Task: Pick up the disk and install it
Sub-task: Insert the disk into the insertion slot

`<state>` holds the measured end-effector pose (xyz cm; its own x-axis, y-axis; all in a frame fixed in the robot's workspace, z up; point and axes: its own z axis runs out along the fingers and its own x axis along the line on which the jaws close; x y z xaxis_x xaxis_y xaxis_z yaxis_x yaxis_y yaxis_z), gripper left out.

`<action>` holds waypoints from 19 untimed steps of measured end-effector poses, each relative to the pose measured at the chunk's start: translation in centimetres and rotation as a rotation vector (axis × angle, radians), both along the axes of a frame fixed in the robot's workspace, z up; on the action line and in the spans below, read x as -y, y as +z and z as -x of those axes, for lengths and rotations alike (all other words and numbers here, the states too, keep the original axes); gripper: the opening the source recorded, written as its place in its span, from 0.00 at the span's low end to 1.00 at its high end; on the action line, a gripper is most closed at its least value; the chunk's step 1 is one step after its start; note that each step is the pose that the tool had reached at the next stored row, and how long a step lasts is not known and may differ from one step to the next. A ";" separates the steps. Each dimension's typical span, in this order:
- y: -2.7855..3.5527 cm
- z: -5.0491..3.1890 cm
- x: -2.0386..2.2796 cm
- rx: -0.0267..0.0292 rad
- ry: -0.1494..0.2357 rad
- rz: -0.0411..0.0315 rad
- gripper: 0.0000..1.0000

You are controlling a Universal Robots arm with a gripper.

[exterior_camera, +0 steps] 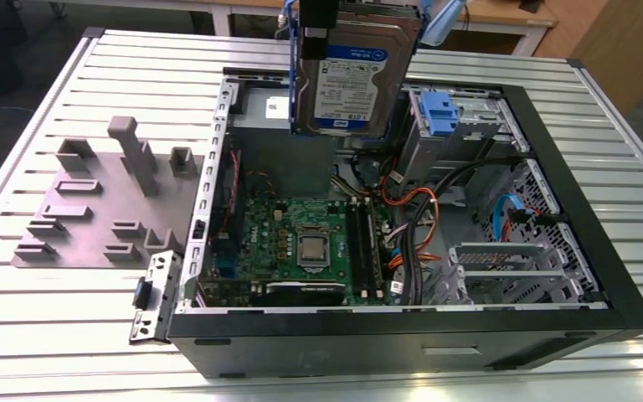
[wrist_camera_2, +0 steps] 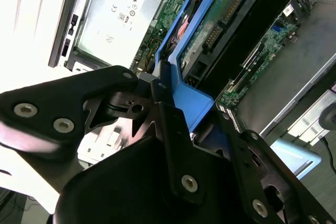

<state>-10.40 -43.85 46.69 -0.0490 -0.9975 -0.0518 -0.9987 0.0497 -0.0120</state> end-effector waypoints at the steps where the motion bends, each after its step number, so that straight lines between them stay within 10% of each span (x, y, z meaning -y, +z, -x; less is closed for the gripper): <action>1: 0.00 0.00 0.00 0.0000 0.000 0.0001 0.37; 10: 0.00 0.00 0.08 0.0000 0.000 0.0002 0.37; 19: 0.00 0.00 1.76 0.0000 0.000 0.0006 0.37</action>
